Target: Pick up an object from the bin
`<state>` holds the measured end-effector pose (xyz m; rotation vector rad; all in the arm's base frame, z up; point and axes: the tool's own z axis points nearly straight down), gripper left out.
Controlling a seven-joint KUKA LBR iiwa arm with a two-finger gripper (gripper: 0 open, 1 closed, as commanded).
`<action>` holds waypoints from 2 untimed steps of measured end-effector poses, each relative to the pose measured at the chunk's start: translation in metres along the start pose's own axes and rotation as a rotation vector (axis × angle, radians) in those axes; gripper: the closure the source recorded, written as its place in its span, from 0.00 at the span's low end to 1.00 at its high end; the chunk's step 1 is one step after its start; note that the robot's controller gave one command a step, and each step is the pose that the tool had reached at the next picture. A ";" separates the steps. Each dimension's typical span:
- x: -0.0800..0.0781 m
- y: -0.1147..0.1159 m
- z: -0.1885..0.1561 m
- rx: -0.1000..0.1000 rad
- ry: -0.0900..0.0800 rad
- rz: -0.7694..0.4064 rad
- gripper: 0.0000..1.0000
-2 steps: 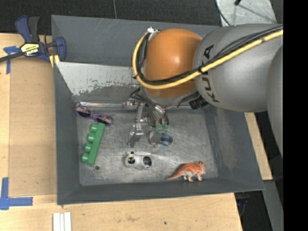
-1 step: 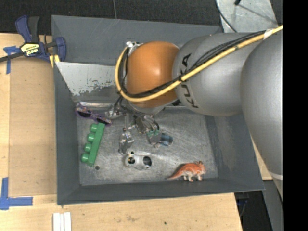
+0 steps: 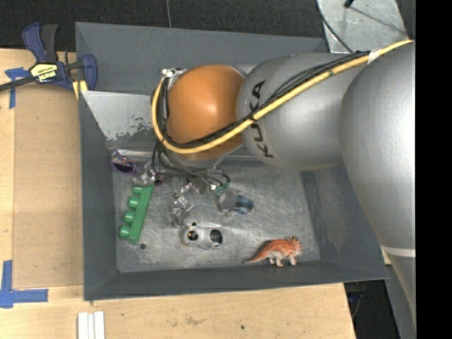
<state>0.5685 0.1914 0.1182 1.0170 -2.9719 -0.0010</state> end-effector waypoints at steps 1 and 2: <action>-0.004 0.015 -0.008 0.002 -0.003 -0.102 0.00; -0.015 0.019 0.032 0.003 -0.005 -0.455 0.00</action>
Offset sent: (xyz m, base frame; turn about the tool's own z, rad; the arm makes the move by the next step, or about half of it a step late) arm 0.0006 0.0270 -0.0482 -0.4798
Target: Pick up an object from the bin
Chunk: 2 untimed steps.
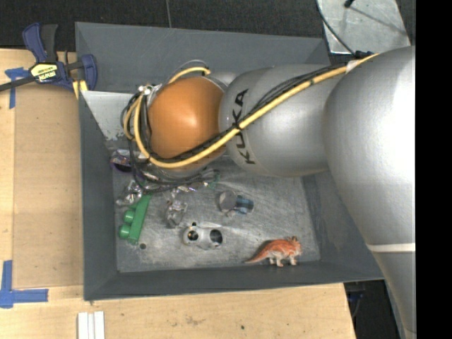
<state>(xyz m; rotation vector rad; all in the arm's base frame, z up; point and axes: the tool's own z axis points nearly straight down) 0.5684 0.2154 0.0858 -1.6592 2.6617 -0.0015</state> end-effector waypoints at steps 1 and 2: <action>-0.009 0.004 0.012 0.002 -0.008 -0.053 1.00; -0.009 0.004 0.012 0.002 -0.008 -0.053 1.00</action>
Offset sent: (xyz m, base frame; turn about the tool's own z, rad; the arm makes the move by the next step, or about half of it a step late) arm 0.0000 0.0000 0.0000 0.0000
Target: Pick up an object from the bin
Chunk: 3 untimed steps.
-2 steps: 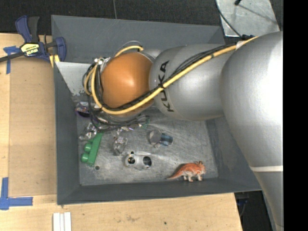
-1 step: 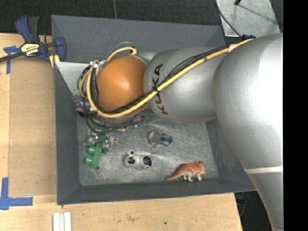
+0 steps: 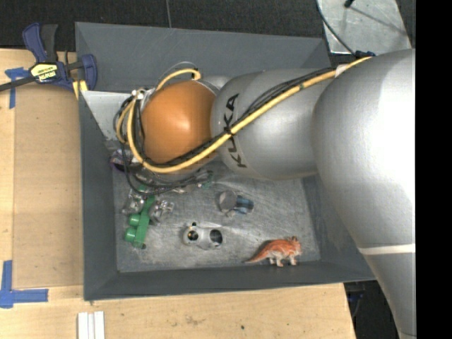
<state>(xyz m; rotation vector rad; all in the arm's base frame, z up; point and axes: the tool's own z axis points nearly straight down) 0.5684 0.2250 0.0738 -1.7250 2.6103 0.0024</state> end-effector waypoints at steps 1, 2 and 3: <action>0.001 0.001 -0.003 -0.003 0.004 0.001 1.00; 0.002 0.002 -0.016 -0.010 0.012 0.001 1.00; 0.001 0.001 -0.035 -0.006 0.010 0.002 1.00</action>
Offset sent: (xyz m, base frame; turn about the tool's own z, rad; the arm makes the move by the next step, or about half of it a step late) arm 0.0000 0.0000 0.0666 0.0000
